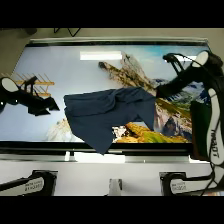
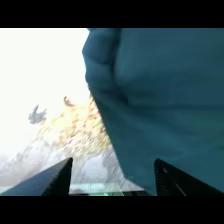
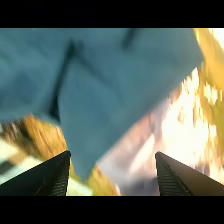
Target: Fold the shirts.
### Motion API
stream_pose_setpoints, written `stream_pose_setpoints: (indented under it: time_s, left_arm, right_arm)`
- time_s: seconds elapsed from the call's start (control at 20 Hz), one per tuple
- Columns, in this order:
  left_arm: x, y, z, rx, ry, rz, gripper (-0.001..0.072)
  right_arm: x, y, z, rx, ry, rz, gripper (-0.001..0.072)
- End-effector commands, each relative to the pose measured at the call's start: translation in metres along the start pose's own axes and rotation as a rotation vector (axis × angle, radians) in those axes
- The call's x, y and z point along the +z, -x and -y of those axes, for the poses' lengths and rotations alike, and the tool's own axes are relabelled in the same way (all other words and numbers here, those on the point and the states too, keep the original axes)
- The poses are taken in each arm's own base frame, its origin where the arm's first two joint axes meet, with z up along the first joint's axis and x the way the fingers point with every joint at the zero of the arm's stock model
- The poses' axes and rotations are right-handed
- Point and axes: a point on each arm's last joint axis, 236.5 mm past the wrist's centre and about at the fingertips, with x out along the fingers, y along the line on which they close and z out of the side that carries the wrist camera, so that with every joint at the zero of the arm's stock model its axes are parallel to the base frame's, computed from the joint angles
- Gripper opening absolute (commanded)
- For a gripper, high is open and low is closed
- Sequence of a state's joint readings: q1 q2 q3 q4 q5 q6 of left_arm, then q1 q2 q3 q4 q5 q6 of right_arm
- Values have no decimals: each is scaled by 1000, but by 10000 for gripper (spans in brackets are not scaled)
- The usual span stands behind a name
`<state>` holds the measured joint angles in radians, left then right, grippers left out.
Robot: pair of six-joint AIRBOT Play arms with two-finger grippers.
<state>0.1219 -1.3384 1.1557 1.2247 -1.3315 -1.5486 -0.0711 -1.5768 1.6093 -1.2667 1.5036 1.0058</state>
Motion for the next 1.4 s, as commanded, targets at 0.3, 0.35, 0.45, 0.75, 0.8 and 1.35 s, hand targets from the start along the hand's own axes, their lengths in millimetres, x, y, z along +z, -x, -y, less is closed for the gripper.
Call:
stream_pose_setpoints:
  time_s: [0.3, 0.35, 0.45, 0.75, 0.8, 1.35]
  left_arm:
    - [-78, -96, 27, -184, 104, -139, 594]
    - [-78, -99, 30, -185, 98, -137, 594]
    - [-78, -105, 38, -202, 105, -140, 594]
    - [-89, -122, 49, -215, 106, -198, 153]
    - [-88, -121, 51, -224, 93, -193, 34]
    - [-71, -87, 68, -254, 24, -87, 33]
  right_arm:
    - [-136, -40, -26, 125, -100, -202, 622]
    - [-140, -44, -28, 131, -106, -212, 622]
    - [-146, -52, -30, 137, -112, -222, 623]
    - [-149, -81, -40, 175, -168, -174, 627]
    - [-148, -87, -43, 183, -182, -157, 627]
    - [-123, -148, -72, 136, -77, -161, 598]
